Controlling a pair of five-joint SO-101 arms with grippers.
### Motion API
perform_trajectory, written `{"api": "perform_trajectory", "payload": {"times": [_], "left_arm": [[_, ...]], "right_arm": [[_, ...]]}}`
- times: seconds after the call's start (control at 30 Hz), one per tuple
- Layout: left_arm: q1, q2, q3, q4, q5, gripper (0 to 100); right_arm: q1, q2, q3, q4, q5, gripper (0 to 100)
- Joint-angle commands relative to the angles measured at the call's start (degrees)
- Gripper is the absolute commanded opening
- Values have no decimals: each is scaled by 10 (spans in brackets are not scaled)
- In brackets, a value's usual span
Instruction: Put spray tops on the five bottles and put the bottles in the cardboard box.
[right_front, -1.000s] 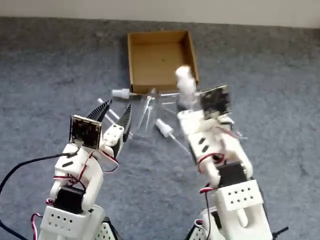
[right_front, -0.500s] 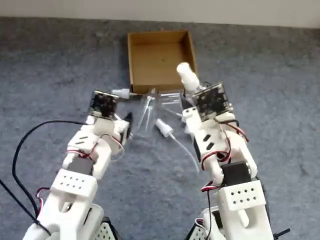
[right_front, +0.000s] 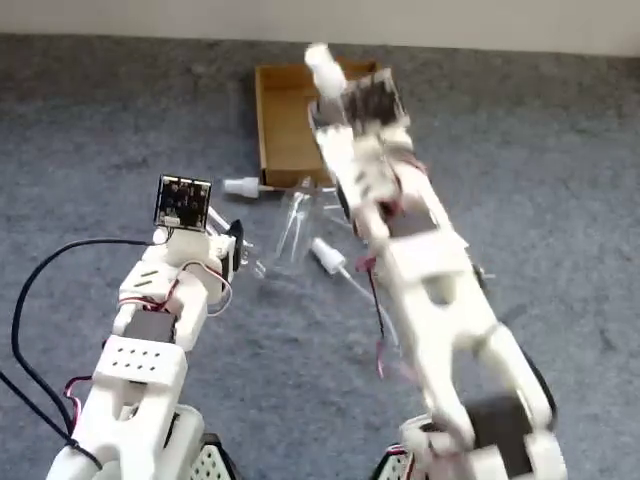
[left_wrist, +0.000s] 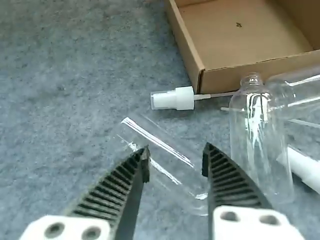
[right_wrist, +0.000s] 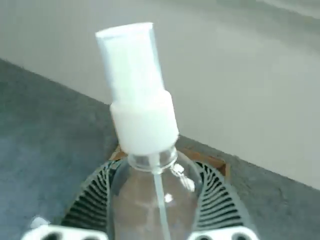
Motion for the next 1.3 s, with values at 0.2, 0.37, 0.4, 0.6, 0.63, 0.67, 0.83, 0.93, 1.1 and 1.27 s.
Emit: {"api": "perform_trajectory", "payload": {"times": [0.2,0.37,0.4,0.6,0.63,0.67,0.83,0.93,1.1,1.27], "left_arm": [[-5,7,-17,0,-5,160],[-4,7,-14,-1,-5,160],[-4,7,-14,-1,-5,160],[-4,7,-13,-1,-5,160],[-4,7,-13,-1,-5,160],[-4,7,-13,-1,-5,160],[-4,7,-12,-1,-5,160],[-4,7,-12,-1,-5,160],[-4,7,-12,-1,-5,160],[3,7,-11,-1,-5,160]], "right_arm": [[-22,303,-330,-14,-14,4],[-23,359,-356,-19,-100,4],[-23,367,-360,-19,-125,4],[-22,388,-337,-93,-178,4],[-22,388,-322,-95,-178,4],[-22,388,-309,-95,-178,4],[-20,388,-249,-101,-138,4],[-22,387,-209,-125,-95,4],[-22,342,-120,-160,-91,4],[-21,259,-15,-163,-91,4]]}}
